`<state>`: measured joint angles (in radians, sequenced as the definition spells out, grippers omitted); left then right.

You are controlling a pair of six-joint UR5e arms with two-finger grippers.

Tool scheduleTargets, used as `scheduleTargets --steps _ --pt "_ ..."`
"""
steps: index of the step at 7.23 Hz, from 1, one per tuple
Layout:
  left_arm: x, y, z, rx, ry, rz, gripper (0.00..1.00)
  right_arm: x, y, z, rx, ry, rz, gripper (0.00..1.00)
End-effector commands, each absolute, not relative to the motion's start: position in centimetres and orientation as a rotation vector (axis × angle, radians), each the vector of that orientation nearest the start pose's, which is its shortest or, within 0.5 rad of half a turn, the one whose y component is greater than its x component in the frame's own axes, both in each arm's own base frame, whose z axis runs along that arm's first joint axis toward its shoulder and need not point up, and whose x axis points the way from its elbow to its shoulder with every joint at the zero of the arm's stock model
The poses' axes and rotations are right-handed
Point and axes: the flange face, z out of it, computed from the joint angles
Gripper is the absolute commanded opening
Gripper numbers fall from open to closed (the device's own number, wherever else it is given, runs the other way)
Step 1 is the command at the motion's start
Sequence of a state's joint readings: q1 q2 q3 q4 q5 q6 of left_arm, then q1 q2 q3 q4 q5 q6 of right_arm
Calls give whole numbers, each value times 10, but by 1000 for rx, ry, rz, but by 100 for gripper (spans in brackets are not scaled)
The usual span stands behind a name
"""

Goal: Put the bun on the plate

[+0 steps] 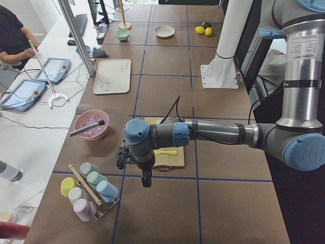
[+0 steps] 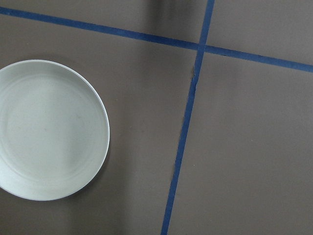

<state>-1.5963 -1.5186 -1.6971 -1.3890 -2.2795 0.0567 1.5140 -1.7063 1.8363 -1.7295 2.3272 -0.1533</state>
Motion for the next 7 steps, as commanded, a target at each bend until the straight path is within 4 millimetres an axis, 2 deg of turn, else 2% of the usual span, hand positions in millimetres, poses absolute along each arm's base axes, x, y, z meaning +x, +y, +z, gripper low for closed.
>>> scheduleTargets --steps 1,7 --pt "-80 -458 643 -77 711 -12 100 40 -431 608 7 -759 -188 100" --pt "-80 -457 642 -65 711 -4 100 40 -431 608 7 -761 -187 100"
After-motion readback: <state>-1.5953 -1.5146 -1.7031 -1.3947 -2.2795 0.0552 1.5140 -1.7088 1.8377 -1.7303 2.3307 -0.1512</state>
